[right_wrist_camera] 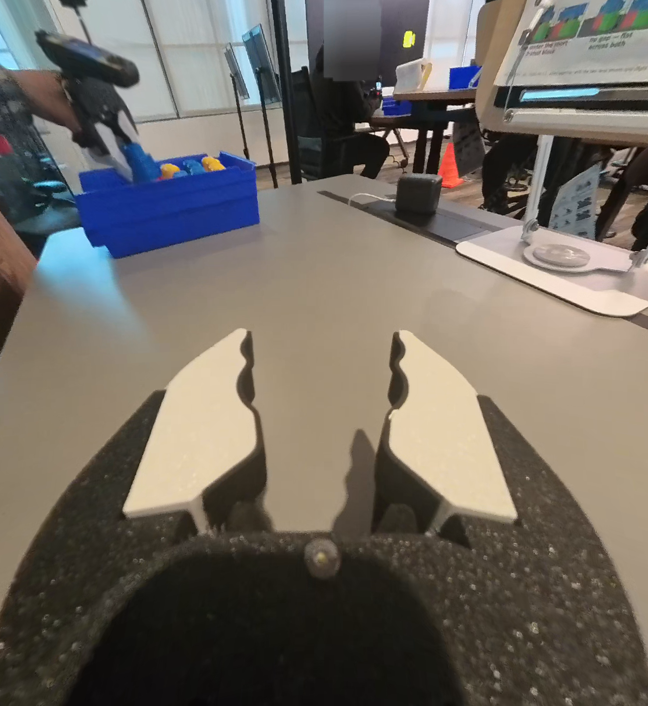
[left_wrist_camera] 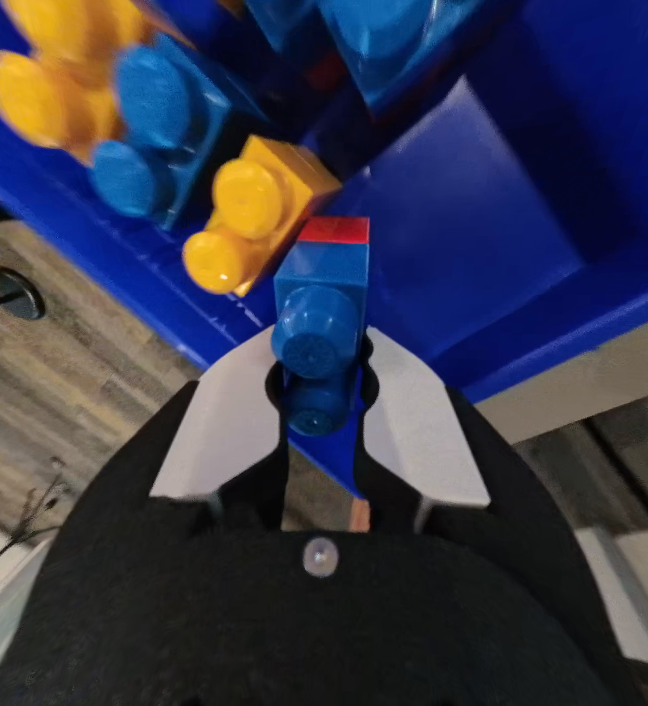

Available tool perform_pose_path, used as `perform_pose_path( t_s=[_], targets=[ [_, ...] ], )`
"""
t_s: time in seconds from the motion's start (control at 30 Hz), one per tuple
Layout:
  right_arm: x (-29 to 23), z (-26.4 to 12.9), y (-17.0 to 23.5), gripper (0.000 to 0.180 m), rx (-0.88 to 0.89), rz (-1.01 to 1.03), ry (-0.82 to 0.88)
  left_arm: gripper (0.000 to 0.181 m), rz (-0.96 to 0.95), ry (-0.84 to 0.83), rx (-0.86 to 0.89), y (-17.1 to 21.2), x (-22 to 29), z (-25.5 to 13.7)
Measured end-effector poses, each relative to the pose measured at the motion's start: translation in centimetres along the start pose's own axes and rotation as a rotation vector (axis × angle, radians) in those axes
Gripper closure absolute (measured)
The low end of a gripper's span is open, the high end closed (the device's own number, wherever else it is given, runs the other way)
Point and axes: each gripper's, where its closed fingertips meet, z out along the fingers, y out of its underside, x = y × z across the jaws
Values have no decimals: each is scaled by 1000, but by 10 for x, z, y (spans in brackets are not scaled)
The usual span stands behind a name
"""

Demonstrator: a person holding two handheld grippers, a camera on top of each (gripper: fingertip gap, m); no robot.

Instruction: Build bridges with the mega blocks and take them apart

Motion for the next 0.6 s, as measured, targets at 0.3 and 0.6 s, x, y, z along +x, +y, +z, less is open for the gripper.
perform_pose_path(
  t_s=[0.3,0.6],
  targets=[
    [-9,-4,-17,110,89,85,-72,144,-103,112,929,-177,71,-152],
    [-10,9,-53,110,153,133,-158,144,68,756,1403,-359,262,-135]
  ],
)
